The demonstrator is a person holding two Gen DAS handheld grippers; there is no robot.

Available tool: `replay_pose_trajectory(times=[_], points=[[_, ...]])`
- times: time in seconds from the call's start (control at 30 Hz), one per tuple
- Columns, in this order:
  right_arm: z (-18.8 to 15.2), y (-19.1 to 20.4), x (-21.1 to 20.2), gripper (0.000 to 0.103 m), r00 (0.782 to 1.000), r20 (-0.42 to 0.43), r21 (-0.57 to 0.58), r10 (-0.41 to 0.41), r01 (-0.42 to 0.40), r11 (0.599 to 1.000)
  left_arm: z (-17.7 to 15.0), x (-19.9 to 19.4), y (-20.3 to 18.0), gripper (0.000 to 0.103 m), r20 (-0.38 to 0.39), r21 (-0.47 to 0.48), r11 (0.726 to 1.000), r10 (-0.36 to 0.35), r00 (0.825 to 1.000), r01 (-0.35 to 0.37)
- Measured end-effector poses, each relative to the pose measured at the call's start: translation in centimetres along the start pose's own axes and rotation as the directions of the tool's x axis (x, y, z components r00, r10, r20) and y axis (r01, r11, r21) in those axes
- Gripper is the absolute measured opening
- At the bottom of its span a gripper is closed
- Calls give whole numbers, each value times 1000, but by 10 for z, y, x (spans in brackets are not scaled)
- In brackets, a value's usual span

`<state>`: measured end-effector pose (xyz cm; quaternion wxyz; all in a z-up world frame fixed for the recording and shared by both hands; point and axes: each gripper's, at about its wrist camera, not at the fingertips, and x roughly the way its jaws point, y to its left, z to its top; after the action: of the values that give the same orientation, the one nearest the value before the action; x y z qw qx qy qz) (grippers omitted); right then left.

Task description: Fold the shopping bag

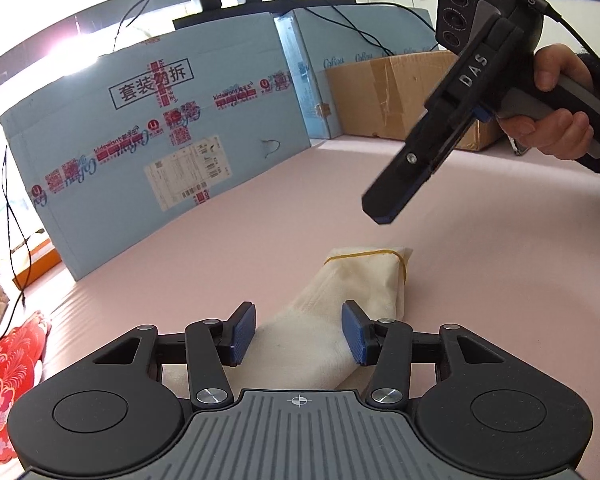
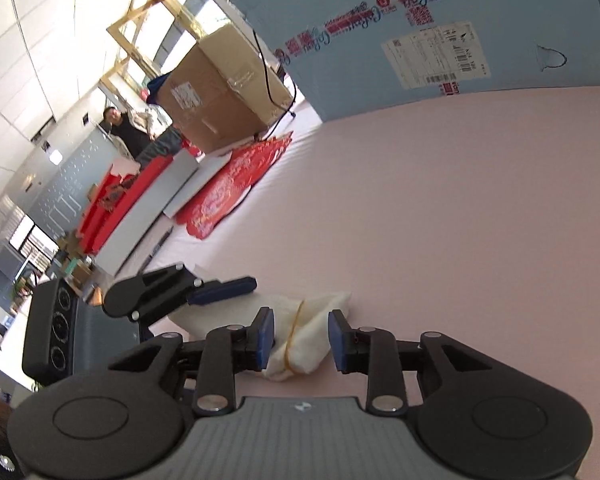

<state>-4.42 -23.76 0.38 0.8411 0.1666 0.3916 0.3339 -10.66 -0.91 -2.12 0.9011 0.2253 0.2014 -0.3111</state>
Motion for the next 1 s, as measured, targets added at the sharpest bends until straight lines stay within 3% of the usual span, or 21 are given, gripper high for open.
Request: replay_pose_trajectory(times=[0.23,0.37,0.5,0.63,0.7,0.8,0.87,1.0], points=[[5,6,43,35,981,-151,-123,-119,101,987,1,0,3,51,-12,-30,999,25,1000,-25],[-18,22,37,32,974,-214,-162,-74,39,986,3,-2,9,51,-19,-59,997,42,999,-43],[-24,25,32,30,980,-192,-145,-58,30,989,12,-5,2,51,-23,-44,995,92,995,-93],[-21,16,36,31,986,-161,-106,-28,11,994,26,-16,-6,51,7,-146,974,176,984,-173],[-25,18,36,32,990,-141,-134,-25,6,991,33,-21,-7,51,31,-222,965,149,988,-138],[-31,21,34,33,993,-117,-173,-32,11,985,45,-16,-10,51,26,-278,960,38,999,-29],[-36,25,33,27,994,-98,-212,-55,34,977,48,-14,-15,52,-16,-270,962,45,999,-47],[-44,32,32,27,994,-66,-274,-85,64,960,50,-11,-24,60,-107,-231,966,97,990,-119]])
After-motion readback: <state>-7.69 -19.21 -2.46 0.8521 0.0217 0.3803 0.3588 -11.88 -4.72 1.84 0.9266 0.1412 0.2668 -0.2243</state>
